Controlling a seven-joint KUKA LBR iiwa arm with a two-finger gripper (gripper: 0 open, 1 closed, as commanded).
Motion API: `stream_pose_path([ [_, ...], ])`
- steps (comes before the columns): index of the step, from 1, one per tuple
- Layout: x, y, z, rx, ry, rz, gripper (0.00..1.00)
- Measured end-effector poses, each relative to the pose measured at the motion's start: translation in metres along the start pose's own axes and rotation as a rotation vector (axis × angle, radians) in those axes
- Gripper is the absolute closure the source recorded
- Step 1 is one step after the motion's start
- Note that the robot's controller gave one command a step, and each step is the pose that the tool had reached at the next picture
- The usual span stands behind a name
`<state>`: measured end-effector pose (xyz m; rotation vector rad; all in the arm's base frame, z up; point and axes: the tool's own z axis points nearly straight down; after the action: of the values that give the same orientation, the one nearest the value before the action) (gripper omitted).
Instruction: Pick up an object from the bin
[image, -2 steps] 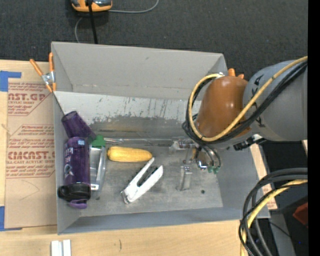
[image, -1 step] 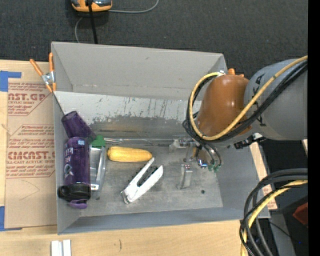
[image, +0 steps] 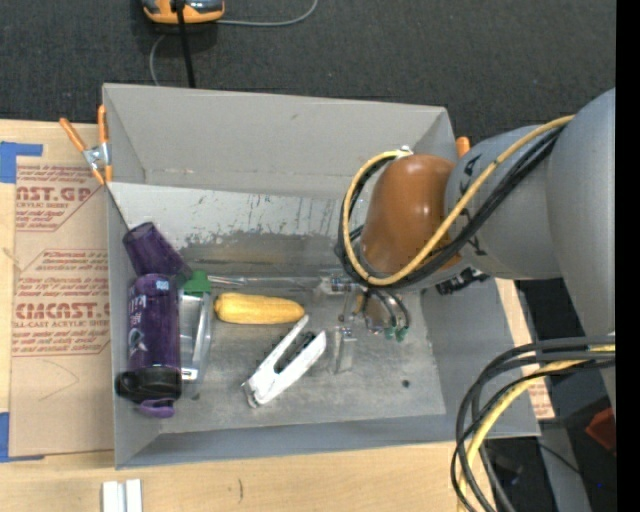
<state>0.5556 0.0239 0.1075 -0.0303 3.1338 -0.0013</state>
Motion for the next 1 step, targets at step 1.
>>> stream_pose_path([
  [1,0.0070,0.0507,0.0334,-0.001,0.010,-0.028,0.00],
])
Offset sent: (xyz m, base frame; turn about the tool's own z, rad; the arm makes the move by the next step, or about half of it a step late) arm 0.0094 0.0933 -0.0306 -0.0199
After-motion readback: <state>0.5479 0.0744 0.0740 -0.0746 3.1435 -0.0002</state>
